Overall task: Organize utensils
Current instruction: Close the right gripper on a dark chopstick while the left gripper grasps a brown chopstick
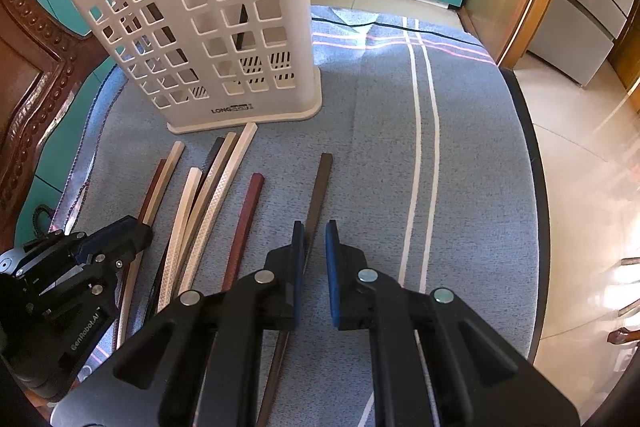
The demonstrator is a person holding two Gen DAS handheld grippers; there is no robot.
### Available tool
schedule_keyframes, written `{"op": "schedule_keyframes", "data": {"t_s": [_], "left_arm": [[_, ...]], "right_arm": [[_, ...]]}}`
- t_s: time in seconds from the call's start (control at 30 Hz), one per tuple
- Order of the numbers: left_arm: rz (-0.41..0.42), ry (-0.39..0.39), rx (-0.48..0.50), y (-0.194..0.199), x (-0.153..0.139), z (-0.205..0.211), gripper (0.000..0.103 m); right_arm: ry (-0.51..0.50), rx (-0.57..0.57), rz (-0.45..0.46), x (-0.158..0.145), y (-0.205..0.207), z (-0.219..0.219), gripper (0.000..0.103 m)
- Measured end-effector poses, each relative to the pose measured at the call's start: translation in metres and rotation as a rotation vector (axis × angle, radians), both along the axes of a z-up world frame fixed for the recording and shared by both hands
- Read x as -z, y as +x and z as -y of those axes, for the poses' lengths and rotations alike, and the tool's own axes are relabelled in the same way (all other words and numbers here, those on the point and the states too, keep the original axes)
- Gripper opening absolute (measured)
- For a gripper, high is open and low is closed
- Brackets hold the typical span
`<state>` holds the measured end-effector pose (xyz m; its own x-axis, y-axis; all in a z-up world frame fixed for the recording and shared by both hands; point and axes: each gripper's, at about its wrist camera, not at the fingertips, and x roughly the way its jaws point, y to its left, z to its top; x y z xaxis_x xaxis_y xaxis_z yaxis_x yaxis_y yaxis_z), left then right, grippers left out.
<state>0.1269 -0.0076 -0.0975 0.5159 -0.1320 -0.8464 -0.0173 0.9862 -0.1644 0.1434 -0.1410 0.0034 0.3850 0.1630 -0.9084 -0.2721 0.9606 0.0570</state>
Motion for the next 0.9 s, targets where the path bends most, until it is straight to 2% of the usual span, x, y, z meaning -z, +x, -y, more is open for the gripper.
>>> {"op": "schedule_keyframes", "data": {"t_s": [0.27, 0.6, 0.9], "left_arm": [[0.050, -0.031, 0.032, -0.011, -0.014, 0.004, 0.013], [0.063, -0.028, -0.017, -0.013, -0.020, -0.009, 0.013], [0.008, 0.001, -0.063, -0.003, -0.008, -0.023, 0.013]], "right_arm": [[-0.006, -0.008, 0.008, -0.003, -0.002, -0.003, 0.011], [-0.010, -0.010, 0.012, -0.003, -0.004, -0.006, 0.012], [-0.005, -0.013, 0.010, -0.004, -0.005, -0.003, 0.012]]}}
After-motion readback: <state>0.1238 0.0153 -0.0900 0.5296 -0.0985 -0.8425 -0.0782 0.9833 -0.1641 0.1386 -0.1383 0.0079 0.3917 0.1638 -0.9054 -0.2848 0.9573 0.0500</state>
